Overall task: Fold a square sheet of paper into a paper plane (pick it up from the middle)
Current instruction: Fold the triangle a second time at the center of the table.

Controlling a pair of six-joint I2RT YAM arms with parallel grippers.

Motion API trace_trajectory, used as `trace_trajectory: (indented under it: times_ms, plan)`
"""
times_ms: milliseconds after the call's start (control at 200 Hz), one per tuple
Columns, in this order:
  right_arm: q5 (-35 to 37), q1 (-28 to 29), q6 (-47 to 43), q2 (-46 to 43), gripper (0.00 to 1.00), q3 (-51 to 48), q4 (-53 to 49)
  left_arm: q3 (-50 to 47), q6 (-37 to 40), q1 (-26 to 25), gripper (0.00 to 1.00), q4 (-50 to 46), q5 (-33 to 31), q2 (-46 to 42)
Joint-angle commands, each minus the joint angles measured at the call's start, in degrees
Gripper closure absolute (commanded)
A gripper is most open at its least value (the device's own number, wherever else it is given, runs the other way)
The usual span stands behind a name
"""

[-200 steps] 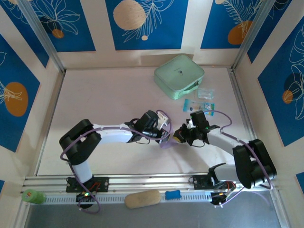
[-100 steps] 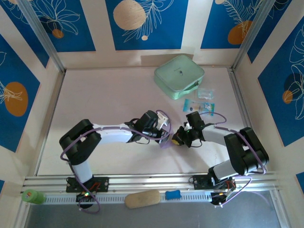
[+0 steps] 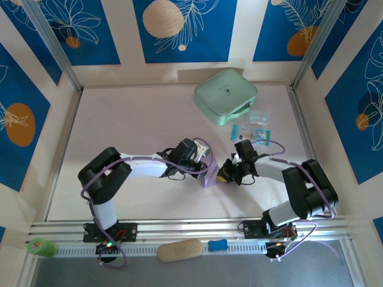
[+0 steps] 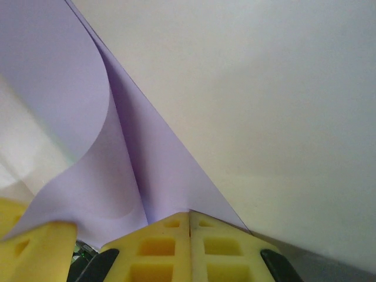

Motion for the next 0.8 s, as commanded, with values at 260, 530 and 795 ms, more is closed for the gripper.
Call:
trace_trajectory:
  times_ms: [260, 530, 795]
  plan:
    - [1.46, -0.43, -1.00, 1.03, 1.00, 0.51, -3.73, -0.02, 3.31, 0.85, 1.00, -4.12, -5.74, 1.85]
    - [1.41, -0.45, -1.09, 1.36, 1.00, 0.69, -3.74, 0.91, 3.93, 0.88, 1.00, -4.77, -6.23, 2.47]
    - [1.58, -0.41, -0.97, 1.38, 1.00, 0.67, -3.73, 0.47, 4.08, 0.87, 1.00, -4.72, -6.01, 2.34]
